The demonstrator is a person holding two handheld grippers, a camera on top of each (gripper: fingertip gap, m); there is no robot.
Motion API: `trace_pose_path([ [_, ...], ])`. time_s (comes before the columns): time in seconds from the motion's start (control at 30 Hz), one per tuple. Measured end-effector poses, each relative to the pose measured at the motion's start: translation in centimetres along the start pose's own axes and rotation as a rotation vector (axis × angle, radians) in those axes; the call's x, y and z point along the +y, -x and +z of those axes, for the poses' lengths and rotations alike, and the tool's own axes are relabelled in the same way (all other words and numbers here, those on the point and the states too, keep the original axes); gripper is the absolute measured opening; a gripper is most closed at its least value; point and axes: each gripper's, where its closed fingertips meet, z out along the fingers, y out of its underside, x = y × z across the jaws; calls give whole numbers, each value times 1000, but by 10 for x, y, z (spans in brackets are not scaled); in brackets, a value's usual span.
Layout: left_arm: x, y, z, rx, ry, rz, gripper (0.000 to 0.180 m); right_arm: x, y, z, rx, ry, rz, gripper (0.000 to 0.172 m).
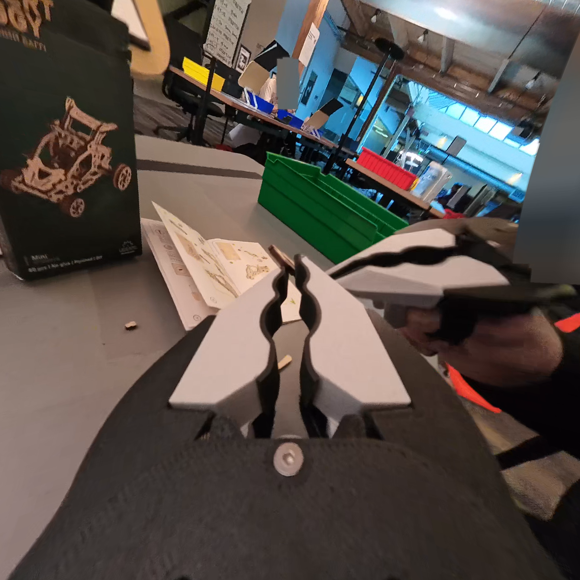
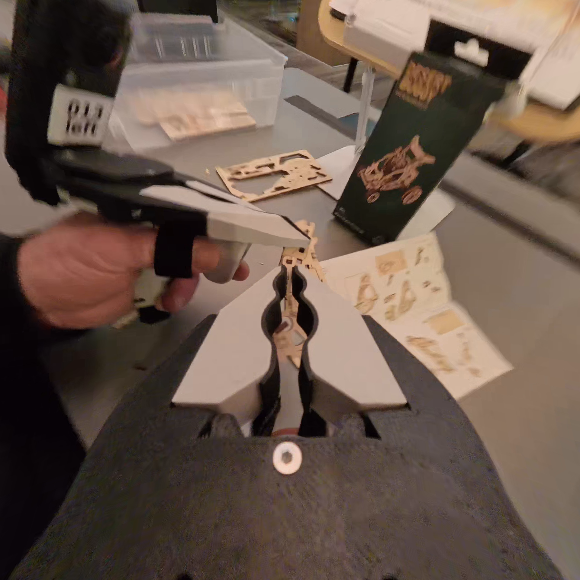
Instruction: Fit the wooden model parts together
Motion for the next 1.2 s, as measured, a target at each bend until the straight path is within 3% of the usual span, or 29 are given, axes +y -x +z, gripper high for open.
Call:
trace_pose_path([
  [0.07, -3, -5, 0, 21, -6, 2, 3, -2, -4, -3, -163, -85, 348, 0],
  [0.17, 8, 10, -2, -14, 9, -32, 1, -13, -17, -14, -212, -173, 502, 0],
  [0.3, -1, -1, -1, 11, 3, 24, 1, 15, 6, -2, -259, -7, 357, 0],
  [0.37, 4, 7, -4, -2, 9, -24, 1, 20, -6, -3, -134, -3, 180, 0],
  [0.57, 3, -5, 1, 18, 0, -41, 2, 23, 5, 9, -71, 64, 16, 13],
  [0.67, 5, -7, 1, 9, 3, -31, 2, 26, -2, 11, -2, 86, -22, 2],
  [0.77, 3, -8, 1, 11, -5, -1, 2, 24, -2, 9, -23, 65, 31, 2],
  [0.93, -3, -4, -1, -31, -19, 116, 2, 11, 0, 2, -244, -74, 457, 2],
  [1.1, 3, 1, 0, -13, -20, 75, 2, 8, -1, -2, -311, -128, 591, 1],
  [1.2, 6, 4, 1, 20, -33, -26, 2, 7, -2, -1, -331, -142, 629, 1],
])
